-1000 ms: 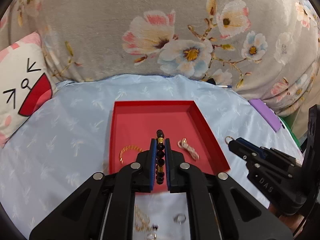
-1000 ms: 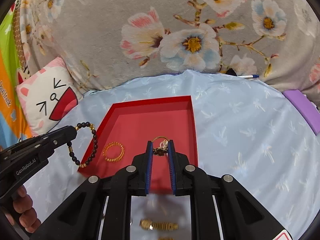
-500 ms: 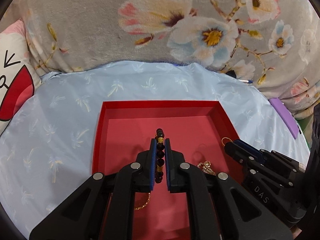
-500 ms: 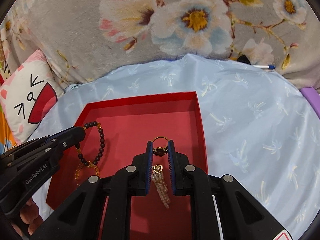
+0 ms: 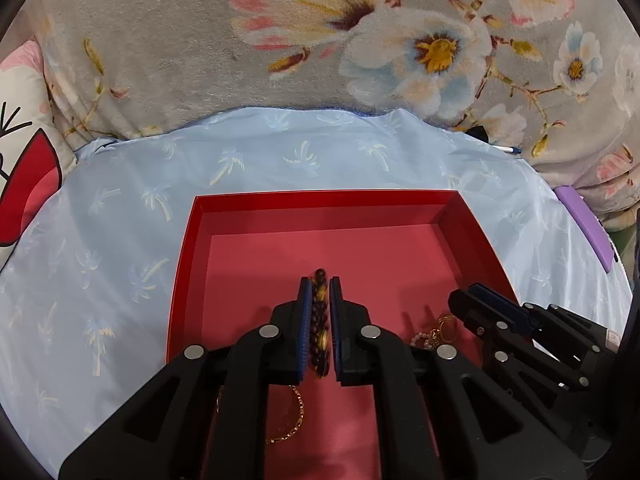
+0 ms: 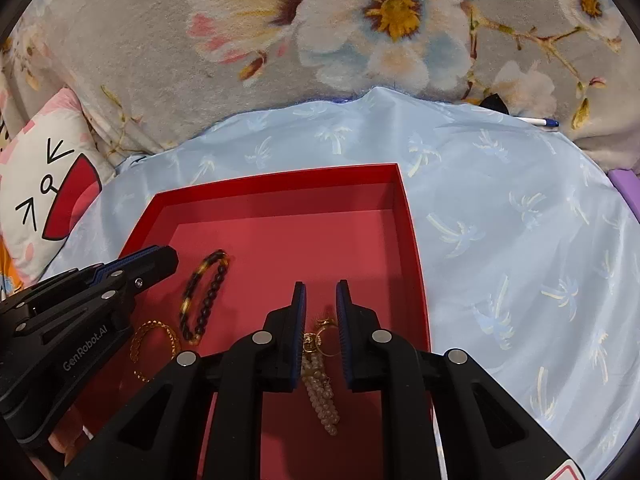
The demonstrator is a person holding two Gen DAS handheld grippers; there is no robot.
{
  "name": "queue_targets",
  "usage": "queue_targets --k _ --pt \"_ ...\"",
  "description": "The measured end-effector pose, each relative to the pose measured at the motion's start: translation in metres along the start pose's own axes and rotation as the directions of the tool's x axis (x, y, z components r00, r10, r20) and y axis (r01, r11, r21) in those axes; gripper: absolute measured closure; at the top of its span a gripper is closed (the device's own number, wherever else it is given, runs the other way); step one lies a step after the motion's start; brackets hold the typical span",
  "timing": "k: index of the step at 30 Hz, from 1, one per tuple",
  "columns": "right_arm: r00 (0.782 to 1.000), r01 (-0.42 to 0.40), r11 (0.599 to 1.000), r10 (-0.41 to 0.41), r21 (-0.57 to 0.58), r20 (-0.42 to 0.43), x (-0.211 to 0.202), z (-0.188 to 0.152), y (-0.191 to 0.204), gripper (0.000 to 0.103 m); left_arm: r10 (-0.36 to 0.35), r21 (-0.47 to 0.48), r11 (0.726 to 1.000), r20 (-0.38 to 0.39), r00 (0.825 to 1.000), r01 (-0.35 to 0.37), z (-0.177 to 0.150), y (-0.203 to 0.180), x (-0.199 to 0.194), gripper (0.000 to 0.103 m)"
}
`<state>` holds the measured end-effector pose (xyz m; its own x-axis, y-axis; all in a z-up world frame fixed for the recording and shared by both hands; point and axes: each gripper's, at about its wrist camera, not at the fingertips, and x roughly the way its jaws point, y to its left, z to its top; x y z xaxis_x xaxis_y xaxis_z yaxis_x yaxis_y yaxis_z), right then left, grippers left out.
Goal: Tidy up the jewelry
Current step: 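Lower the bead bracelet and gold ring into the red box and open both tools, then withdraw both tools and move the right tool to the gold watch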
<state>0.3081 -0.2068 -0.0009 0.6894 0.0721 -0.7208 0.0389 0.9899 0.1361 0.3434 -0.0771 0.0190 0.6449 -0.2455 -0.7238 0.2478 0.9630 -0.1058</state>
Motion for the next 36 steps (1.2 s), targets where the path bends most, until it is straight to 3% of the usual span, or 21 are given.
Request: queue_targets --k 5,15,18,24,27,33,36 --pt "1.000 -0.004 1.000 0.004 0.012 0.016 -0.004 -0.002 -0.002 0.087 0.013 -0.004 1.000 0.000 1.000 -0.013 -0.002 0.002 0.000 0.085" --pt "0.996 -0.032 0.999 0.028 0.043 0.086 -0.060 -0.019 -0.006 0.083 0.025 -0.008 1.000 0.047 0.999 -0.025 -0.014 0.004 -0.042 0.083" --pt "0.994 -0.039 0.998 0.035 0.040 0.108 -0.085 -0.032 -0.005 0.079 0.038 0.004 0.999 0.067 0.997 -0.039 -0.024 -0.002 -0.063 0.073" --pt "0.992 -0.029 0.999 0.026 0.028 0.120 -0.125 -0.069 -0.004 0.077 0.043 0.021 0.999 0.081 0.996 -0.045 -0.053 -0.013 -0.101 0.069" --pt "0.994 -0.015 1.000 0.013 0.019 0.113 -0.143 -0.094 -0.004 0.076 0.041 0.015 0.999 0.075 0.996 -0.042 -0.073 -0.014 -0.117 0.059" --pt "0.998 -0.012 1.000 0.010 0.028 0.065 -0.162 -0.141 -0.008 0.072 0.051 -0.002 0.999 0.027 0.998 -0.051 -0.117 -0.008 -0.135 0.055" --pt "1.000 -0.007 0.999 0.006 0.033 0.023 -0.166 -0.165 -0.012 0.072 0.061 -0.022 0.998 -0.012 0.998 -0.061 -0.142 0.002 -0.138 0.047"
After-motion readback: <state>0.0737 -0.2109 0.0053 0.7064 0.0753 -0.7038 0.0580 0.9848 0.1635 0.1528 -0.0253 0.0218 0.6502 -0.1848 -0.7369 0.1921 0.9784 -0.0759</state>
